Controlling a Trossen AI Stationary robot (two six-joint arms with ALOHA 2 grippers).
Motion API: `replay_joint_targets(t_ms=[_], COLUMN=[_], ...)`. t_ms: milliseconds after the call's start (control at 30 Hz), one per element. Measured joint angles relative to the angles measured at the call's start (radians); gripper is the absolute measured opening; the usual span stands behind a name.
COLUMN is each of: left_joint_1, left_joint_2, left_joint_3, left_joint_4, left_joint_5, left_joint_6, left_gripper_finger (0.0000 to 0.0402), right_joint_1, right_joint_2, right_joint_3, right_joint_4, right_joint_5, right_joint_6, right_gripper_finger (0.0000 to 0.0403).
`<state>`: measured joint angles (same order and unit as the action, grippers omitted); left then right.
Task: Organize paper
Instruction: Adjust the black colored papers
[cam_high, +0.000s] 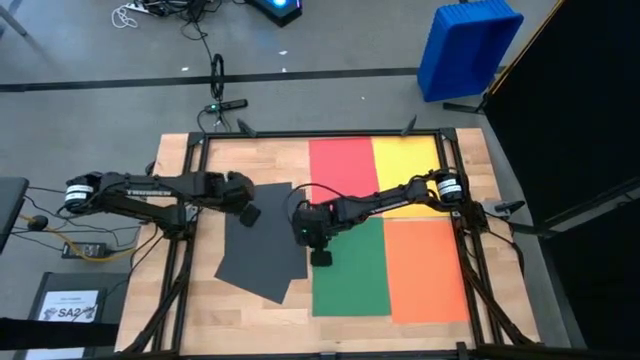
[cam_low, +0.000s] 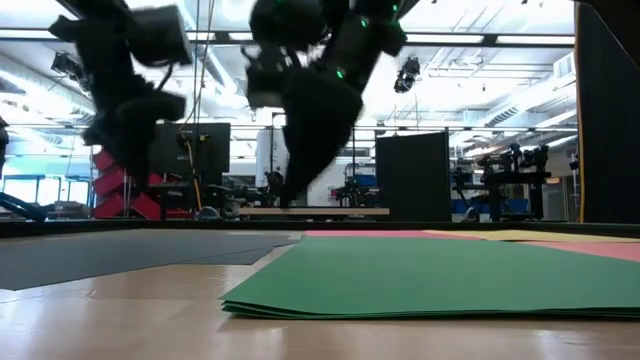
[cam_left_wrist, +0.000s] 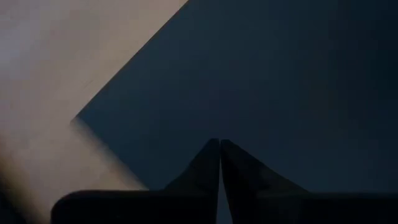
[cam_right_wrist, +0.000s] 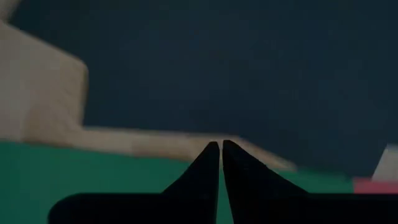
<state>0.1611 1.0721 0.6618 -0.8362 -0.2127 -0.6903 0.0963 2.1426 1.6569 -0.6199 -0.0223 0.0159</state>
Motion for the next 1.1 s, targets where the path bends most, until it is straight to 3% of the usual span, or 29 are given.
replay_joint_targets(t_ms=[300, 467, 567, 900, 1100], left_joint_1=[-0.057, -0.065, -0.084, -0.106, -0.111], left_joint_2=[0.003, 0.004, 0.02, 0.265, 0.373], left_joint_3=[0.001, 0.001, 0.002, 0.001, -0.037], left_joint_4=[0.269, 0.303, 0.326, 0.366, 0.368], left_joint_5=[0.01, 0.039, 0.041, 0.123, 0.194], left_joint_6=[0.107, 0.107, 0.104, 0.124, 0.039], left_gripper_finger=[0.0, 0.0, 0.0, 0.0, 0.0], right_joint_1=[-0.005, 0.008, 0.016, 0.028, 0.028], right_joint_2=[0.031, 0.177, 0.195, 0.179, 0.179], right_joint_3=[0.083, 0.188, 0.23, 0.228, 0.228], right_joint_4=[0.051, -0.099, -0.148, -0.1, -0.113], right_joint_5=[-0.015, -0.047, -0.058, -0.064, -0.068], right_joint_6=[-0.002, 0.017, 0.039, 0.089, 0.127], right_gripper_finger=[0.0, 0.0, 0.0, 0.0, 0.0])
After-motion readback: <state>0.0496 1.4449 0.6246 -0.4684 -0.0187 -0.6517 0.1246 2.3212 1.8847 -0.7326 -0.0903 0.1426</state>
